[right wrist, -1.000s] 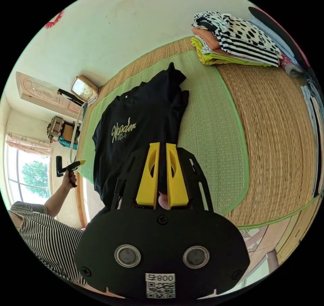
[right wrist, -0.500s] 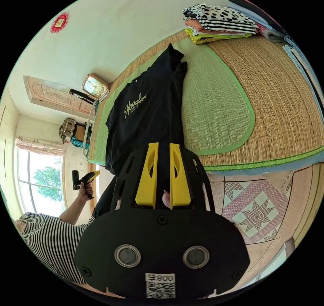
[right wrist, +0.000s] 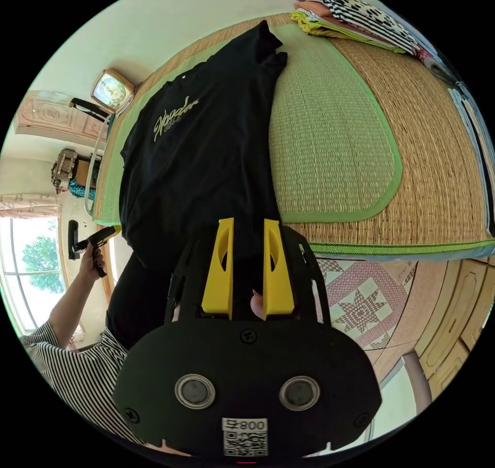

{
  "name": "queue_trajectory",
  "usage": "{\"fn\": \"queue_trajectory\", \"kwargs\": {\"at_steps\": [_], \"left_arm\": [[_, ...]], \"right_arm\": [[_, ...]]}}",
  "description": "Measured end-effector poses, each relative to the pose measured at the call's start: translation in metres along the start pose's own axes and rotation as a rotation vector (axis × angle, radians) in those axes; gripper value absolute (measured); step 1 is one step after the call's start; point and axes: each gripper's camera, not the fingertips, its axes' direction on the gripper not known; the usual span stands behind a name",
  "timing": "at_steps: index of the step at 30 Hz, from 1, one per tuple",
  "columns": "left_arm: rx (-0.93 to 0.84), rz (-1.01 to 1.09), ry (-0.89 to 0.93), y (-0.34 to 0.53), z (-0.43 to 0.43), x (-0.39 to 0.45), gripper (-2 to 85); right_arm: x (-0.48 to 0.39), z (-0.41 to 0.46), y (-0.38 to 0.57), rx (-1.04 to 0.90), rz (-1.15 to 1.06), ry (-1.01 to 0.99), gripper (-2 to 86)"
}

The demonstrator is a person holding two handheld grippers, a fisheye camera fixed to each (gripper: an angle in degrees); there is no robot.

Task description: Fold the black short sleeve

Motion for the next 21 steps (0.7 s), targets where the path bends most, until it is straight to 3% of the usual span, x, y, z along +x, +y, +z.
{"fn": "queue_trajectory", "kwargs": {"at_steps": [10, 21], "left_arm": [[0.063, 0.063, 0.120, 0.006, -0.025, -0.007, 0.4], [0.175, 0.119, 0.234, 0.009, -0.062, -0.004, 0.1]], "right_arm": [[-0.001, 0.003, -0.021, -0.047, -0.037, 0.053, 1.6], [0.001, -0.020, -0.030, -0.056, -0.072, 0.054, 0.1]]}}
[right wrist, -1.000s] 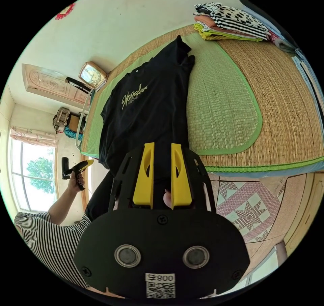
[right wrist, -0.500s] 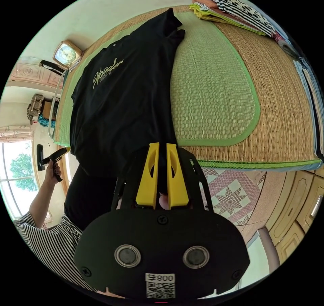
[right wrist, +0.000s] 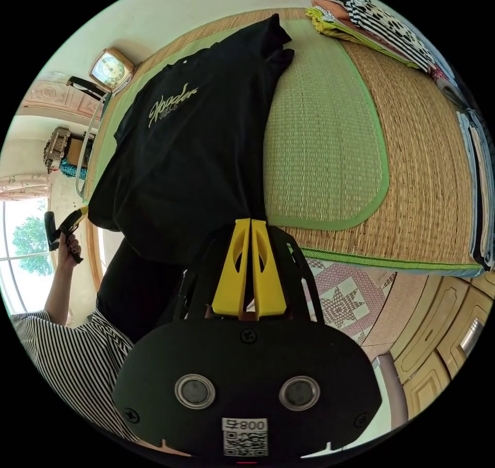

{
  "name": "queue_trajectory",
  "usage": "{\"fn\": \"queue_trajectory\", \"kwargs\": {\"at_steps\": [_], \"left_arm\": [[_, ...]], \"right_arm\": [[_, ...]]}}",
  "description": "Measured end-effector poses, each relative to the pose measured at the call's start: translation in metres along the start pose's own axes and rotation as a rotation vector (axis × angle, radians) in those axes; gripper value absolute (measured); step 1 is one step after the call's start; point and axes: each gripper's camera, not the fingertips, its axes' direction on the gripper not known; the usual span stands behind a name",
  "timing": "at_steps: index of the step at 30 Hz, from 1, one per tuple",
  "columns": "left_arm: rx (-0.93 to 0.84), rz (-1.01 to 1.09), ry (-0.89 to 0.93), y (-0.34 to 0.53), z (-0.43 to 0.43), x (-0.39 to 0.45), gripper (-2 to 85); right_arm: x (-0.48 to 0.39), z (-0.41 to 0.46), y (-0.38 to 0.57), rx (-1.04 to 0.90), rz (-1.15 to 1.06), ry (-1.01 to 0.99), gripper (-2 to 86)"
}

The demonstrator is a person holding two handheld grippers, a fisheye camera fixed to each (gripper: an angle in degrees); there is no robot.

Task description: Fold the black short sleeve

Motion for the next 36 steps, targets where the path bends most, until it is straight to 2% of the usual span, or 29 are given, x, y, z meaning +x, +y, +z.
{"fn": "queue_trajectory", "kwargs": {"at_steps": [4, 8, 11, 20, 29, 36], "left_arm": [[-0.018, 0.035, 0.037, 0.001, -0.001, 0.006, 0.3], [-0.095, 0.040, -0.052, 0.002, 0.013, 0.005, 0.8], [-0.066, 0.001, -0.055, -0.003, 0.014, -0.002, 2.1], [-0.020, -0.061, -0.077, -0.088, 0.035, -0.014, 7.3], [-0.141, -0.064, -0.292, -0.140, 0.086, -0.006, 3.6], [-0.102, 0.005, -0.434, -0.145, 0.066, -0.003, 0.5]], "right_arm": [[0.015, -0.025, 0.006, 0.050, 0.034, 0.008, 0.0], [0.030, -0.024, 0.006, 0.037, 0.072, 0.025, 0.0], [0.040, -0.012, 0.002, 0.001, 0.094, 0.007, 0.0], [0.050, -0.001, -0.003, -0.029, 0.125, -0.021, 0.1], [0.057, 0.004, 0.000, -0.038, 0.136, -0.030, 0.1], [0.065, 0.007, 0.006, -0.042, 0.127, -0.042, 0.1]]}}
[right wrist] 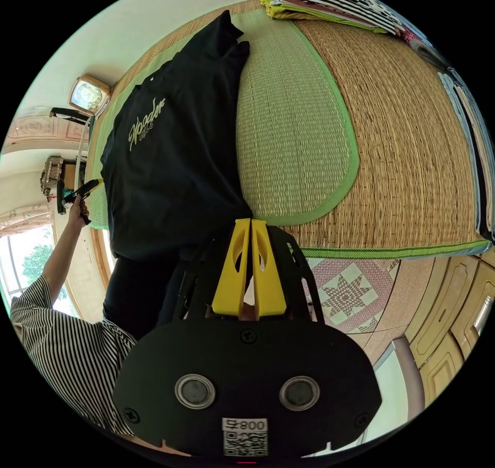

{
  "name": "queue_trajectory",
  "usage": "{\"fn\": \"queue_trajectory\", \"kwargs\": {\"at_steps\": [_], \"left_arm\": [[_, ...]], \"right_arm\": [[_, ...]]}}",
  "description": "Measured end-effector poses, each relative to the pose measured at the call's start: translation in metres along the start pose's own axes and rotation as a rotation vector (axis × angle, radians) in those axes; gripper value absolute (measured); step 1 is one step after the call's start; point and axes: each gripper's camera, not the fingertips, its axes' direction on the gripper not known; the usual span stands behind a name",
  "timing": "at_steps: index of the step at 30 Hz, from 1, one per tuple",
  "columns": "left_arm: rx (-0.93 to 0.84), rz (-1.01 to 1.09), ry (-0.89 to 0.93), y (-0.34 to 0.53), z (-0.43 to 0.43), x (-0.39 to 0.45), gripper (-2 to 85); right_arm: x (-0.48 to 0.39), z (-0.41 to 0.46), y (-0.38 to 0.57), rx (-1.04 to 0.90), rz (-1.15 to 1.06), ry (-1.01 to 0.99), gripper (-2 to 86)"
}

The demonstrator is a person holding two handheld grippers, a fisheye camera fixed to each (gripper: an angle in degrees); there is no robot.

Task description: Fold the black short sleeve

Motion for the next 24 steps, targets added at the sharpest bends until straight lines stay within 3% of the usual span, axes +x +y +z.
{"fn": "queue_trajectory", "kwargs": {"at_steps": [9, 13, 21, 24], "left_arm": [[0.108, -0.121, -0.026, 0.001, -0.023, -0.038, 1.1], [0.103, -0.104, 0.070, 0.022, -0.021, -0.045, 3.6], [-0.035, -0.217, 0.561, 0.135, 0.011, -0.075, 10.4], [-0.089, -0.297, 0.660, 0.169, 0.028, -0.082, 11.3]], "right_arm": [[0.025, -0.011, 0.017, 0.071, 0.044, -0.119, 0.1], [0.030, -0.014, 0.025, 0.093, 0.033, -0.131, 0.1], [0.041, -0.005, 0.032, 0.074, 0.034, -0.169, 0.3], [0.044, -0.004, 0.036, 0.066, 0.030, -0.188, 0.3]]}}
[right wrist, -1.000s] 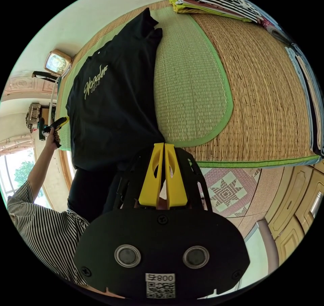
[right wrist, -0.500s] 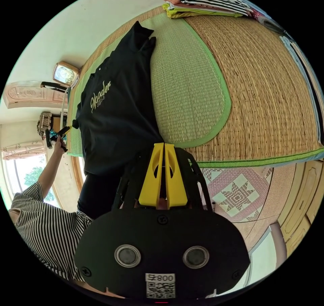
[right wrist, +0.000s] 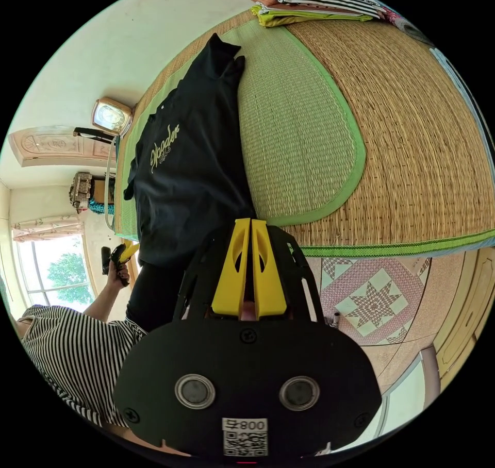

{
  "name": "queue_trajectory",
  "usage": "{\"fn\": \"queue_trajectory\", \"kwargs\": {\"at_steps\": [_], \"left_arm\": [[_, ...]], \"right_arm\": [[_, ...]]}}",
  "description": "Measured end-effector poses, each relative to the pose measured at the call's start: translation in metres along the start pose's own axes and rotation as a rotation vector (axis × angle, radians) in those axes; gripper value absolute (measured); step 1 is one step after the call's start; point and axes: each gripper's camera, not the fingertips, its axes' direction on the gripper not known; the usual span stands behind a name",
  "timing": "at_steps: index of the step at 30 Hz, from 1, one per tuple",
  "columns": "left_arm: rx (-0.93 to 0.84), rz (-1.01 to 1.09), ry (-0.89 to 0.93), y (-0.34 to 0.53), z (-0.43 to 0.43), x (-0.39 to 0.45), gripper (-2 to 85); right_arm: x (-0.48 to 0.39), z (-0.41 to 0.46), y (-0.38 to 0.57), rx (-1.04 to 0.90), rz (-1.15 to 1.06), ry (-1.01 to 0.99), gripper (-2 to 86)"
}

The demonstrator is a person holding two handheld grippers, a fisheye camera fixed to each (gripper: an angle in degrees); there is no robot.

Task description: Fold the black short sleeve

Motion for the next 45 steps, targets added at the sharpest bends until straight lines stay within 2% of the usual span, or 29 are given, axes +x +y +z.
{"fn": "queue_trajectory", "kwargs": {"at_steps": [7, 9, 13, 18, 26, 31, 35, 39, 42, 45], "left_arm": [[-0.090, 0.003, 0.094, 0.019, 0.023, -0.015, 11.8], [-0.110, 0.009, 0.146, 0.017, 0.029, -0.016, 10.1], [-0.119, 0.065, 0.141, 0.022, 0.026, -0.004, 3.9], [-0.091, 0.119, 0.202, 0.036, 0.006, 0.012, 2.0], [-0.019, 0.205, 0.271, 0.045, -0.018, 0.042, 1.4], [0.044, 0.282, 0.310, 0.017, -0.032, 0.072, 1.3], [0.106, 0.371, 0.292, -0.041, -0.050, 0.126, 1.3], [0.242, 0.523, 0.291, -0.099, -0.099, 0.223, 1.3], [0.348, 0.694, 0.264, -0.110, -0.147, 0.305, 1.3], [0.432, 0.843, 0.200, -0.096, -0.187, 0.370, 1.3]], "right_arm": [[0.010, -0.008, 0.014, 0.010, 0.008, -0.028, 0.6], [0.013, -0.009, 0.019, 0.019, 0.015, -0.044, 0.9], [0.017, -0.008, 0.029, 0.026, 0.029, -0.067, 2.4], [0.020, -0.006, 0.040, 0.029, 0.031, -0.093, 3.8], [0.023, -0.005, 0.050, 0.013, 0.030, -0.091, 0.5], [0.022, -0.032, 0.029, 0.088, 0.003, -0.252, 0.1], [0.004, -0.070, -0.018, 0.177, -0.063, -0.350, 0.0], [-0.043, -0.157, -0.089, 0.350, -0.181, -0.405, 0.0], [-0.098, -0.237, -0.119, 0.497, -0.319, -0.445, -0.1], [-0.156, -0.301, -0.119, 0.609, -0.458, -0.397, -0.1]]}}
